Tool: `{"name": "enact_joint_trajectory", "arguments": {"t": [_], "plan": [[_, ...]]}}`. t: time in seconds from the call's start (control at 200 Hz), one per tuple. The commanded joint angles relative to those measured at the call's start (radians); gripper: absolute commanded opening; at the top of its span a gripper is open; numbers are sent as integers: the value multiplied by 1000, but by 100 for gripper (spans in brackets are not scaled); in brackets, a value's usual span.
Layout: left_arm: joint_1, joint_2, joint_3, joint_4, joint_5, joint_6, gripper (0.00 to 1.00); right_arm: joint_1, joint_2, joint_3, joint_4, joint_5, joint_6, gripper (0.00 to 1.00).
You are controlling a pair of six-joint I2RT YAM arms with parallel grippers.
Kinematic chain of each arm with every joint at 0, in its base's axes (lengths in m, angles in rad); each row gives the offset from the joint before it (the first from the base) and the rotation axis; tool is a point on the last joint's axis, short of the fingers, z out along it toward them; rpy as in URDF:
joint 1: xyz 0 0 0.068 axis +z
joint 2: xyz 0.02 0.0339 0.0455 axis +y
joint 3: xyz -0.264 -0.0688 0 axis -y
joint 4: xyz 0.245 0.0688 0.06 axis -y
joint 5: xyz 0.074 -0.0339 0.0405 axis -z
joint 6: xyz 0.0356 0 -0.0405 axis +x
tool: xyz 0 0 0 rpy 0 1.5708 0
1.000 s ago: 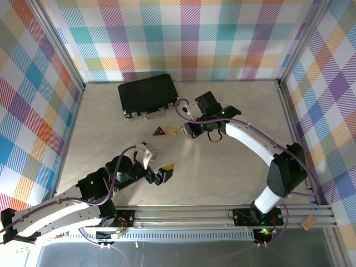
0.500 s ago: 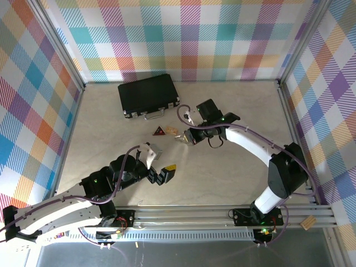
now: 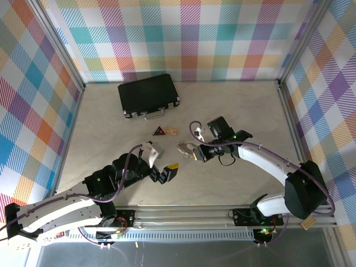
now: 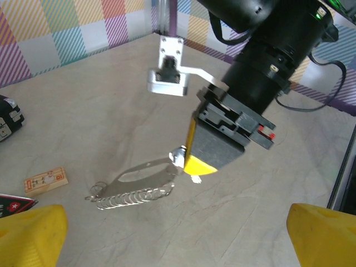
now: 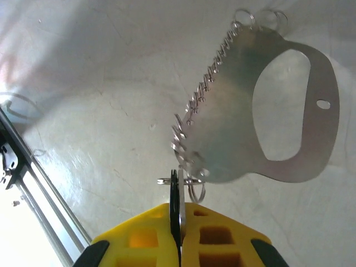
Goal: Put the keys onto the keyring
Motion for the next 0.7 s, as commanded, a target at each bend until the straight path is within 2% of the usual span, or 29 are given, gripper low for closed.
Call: {"name": "enact_joint_trajectory", "arguments": {"t": [0.0, 0.15, 0.43, 0.695], "plan": [[-3, 3, 21, 53, 13, 1, 100, -2, -58, -61, 31, -40, 51, 0], [-3, -7, 22, 70, 30, 6, 100, -1, -112, -145, 53, -46, 90, 0], [-3, -68, 38, 18, -23, 45, 100, -1, -203, -295, 89, -68, 167, 0], [-3, -65, 45, 13, 8, 54, 100, 0, -242, -387, 123, -69, 231, 0]]}}
